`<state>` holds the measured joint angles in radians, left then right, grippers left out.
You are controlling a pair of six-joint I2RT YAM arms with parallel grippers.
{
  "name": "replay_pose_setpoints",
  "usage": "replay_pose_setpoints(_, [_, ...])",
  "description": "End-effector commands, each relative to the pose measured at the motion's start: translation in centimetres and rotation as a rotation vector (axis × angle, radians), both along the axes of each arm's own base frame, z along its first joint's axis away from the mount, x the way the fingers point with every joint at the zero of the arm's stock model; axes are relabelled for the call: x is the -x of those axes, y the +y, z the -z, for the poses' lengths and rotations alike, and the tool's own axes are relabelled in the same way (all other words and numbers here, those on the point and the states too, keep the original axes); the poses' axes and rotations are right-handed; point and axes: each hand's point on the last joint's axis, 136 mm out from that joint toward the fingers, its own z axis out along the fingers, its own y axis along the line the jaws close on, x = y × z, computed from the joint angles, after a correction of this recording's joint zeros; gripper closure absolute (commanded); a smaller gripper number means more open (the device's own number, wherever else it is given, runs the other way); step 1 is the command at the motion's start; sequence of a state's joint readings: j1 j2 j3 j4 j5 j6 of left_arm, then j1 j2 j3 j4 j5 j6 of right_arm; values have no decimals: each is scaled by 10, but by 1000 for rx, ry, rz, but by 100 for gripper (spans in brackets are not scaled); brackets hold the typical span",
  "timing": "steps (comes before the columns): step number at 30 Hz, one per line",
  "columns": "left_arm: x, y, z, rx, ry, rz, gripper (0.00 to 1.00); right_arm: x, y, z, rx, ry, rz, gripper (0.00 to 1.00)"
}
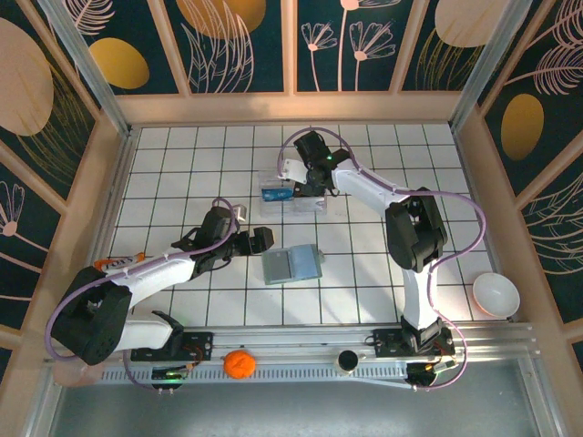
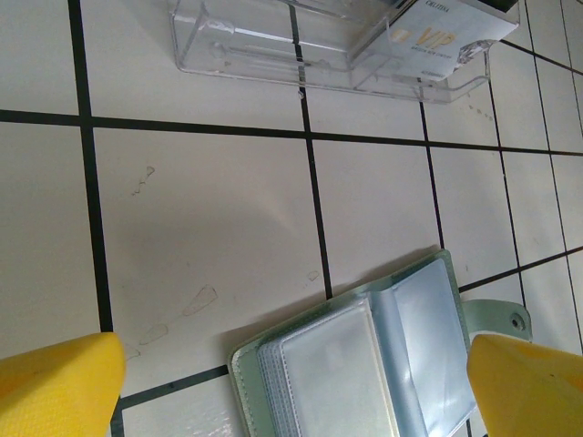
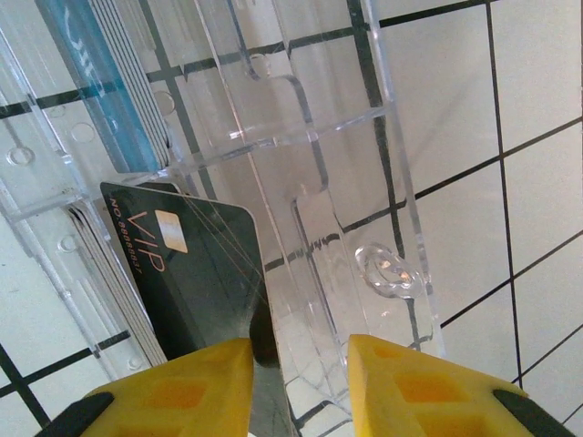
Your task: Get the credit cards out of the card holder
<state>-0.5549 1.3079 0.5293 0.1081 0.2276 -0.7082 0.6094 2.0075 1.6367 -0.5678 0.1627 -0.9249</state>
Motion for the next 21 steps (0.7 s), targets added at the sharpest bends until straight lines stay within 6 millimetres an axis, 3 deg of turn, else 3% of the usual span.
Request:
replay_pose_setpoints(1, [0, 5, -1, -1, -6, -15, 4, -2, 9, -21, -88, -34, 9, 66])
replay_pose_setpoints(5, [-3, 7, -6, -4, -28, -27, 4, -5, 21, -51, -221, -58, 16, 65])
replay_pose_setpoints(11, [-8, 12, -18, -4, -86, -54, 3, -4, 34, -118, -592, -84, 88, 62])
replay_pose_setpoints(15, [-9, 11, -22, 14, -99, -65, 3, -16, 24, -156, -848, -148, 305, 62])
replay_pose_setpoints(16, [-9, 11, -23, 22, -100, -65, 3, -28, 2, -161, -921, -156, 409, 60])
replay_pose_setpoints(19, [-7, 11, -26, 42, -110, -73, 3, -29, -28, -152, -1104, -70, 638, 56])
replay_pose_setpoints(21, [-6, 13, -28, 48, -121, -81, 3, -28, -56, -127, -1180, 7, 839, 55])
